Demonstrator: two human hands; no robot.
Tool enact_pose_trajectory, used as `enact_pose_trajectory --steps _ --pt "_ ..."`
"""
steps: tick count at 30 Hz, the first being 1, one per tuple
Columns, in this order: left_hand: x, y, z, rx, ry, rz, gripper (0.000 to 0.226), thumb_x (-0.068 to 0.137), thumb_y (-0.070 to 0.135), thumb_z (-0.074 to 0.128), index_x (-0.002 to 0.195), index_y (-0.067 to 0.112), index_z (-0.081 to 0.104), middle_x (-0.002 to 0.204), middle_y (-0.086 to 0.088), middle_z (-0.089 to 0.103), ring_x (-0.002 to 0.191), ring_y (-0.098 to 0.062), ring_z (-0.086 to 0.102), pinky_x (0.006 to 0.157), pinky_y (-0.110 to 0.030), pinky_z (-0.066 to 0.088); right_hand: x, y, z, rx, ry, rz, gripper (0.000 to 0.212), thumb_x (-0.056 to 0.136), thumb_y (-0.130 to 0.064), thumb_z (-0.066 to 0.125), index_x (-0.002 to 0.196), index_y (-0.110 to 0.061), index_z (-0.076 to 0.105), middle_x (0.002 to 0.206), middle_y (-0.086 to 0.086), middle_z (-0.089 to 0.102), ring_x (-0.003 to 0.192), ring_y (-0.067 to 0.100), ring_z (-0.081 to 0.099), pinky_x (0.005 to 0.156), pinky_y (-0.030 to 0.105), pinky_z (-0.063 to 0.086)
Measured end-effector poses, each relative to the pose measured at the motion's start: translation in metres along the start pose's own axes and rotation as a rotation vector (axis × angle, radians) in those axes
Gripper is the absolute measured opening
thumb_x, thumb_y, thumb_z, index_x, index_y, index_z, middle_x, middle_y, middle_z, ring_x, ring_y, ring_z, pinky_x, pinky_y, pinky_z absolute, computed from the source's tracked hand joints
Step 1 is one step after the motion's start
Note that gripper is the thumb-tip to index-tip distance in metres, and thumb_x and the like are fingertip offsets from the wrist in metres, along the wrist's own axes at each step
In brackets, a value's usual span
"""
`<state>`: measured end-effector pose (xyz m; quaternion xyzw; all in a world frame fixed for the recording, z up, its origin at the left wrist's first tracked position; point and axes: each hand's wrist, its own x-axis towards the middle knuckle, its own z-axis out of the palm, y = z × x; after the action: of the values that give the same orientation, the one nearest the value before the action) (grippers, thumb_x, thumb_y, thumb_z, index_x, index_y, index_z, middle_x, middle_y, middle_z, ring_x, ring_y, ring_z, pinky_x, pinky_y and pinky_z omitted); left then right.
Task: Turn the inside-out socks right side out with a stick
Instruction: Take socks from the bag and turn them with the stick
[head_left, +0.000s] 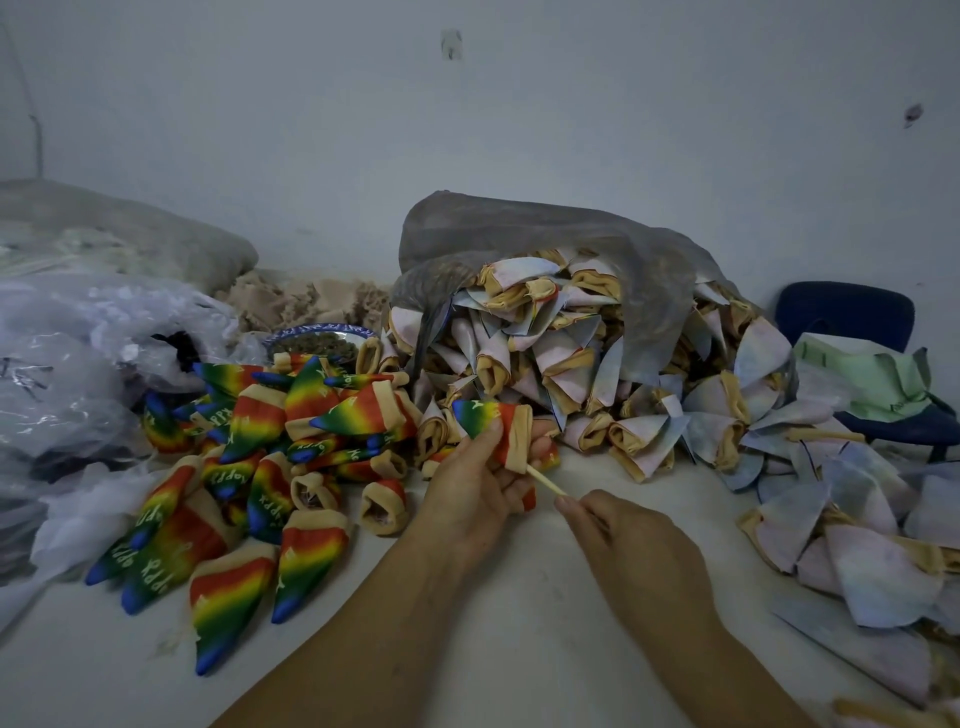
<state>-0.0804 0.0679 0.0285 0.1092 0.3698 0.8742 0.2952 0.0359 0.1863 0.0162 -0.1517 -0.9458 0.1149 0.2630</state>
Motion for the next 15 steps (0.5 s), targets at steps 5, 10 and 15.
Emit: enact_pose_trajectory --steps 5,10,15 --pt "0.004 0.000 -0.004 0.064 0.030 -0.002 0.033 0.099 0.025 0.052 0.113 -0.003 0.066 0.105 -0.018 0.074 0.087 -0.021 0.075 0.068 -0.030 0.061 -0.004 -0.006 -0.001 0.024 -0.060 0.015 0.047 0.091 -0.062 0.027 0.061 -0.026 0.038 0.054 -0.004 0.042 0.053 0.010 0.045 0.054 0.027 0.037" --pt "0.006 -0.003 -0.002 0.183 0.087 0.040 0.030 0.102 0.028 0.048 0.103 0.003 0.064 0.089 -0.014 0.077 0.074 -0.018 0.075 0.056 -0.025 0.059 -0.009 -0.017 0.007 -0.052 -0.103 -0.036 0.046 0.094 -0.060 0.022 0.062 -0.028 0.028 0.056 -0.007 0.038 0.058 0.013 0.045 0.056 0.028 0.036" --pt "0.004 0.000 -0.004 -0.051 0.089 0.040 0.037 0.089 0.026 0.063 0.117 0.001 0.063 0.102 -0.014 0.075 0.088 -0.019 0.074 0.067 -0.026 0.059 0.002 0.006 -0.001 -0.058 -0.084 0.037 0.053 0.088 -0.068 0.025 0.065 -0.022 0.039 0.055 -0.002 0.043 0.053 0.011 0.047 0.049 0.028 0.033"
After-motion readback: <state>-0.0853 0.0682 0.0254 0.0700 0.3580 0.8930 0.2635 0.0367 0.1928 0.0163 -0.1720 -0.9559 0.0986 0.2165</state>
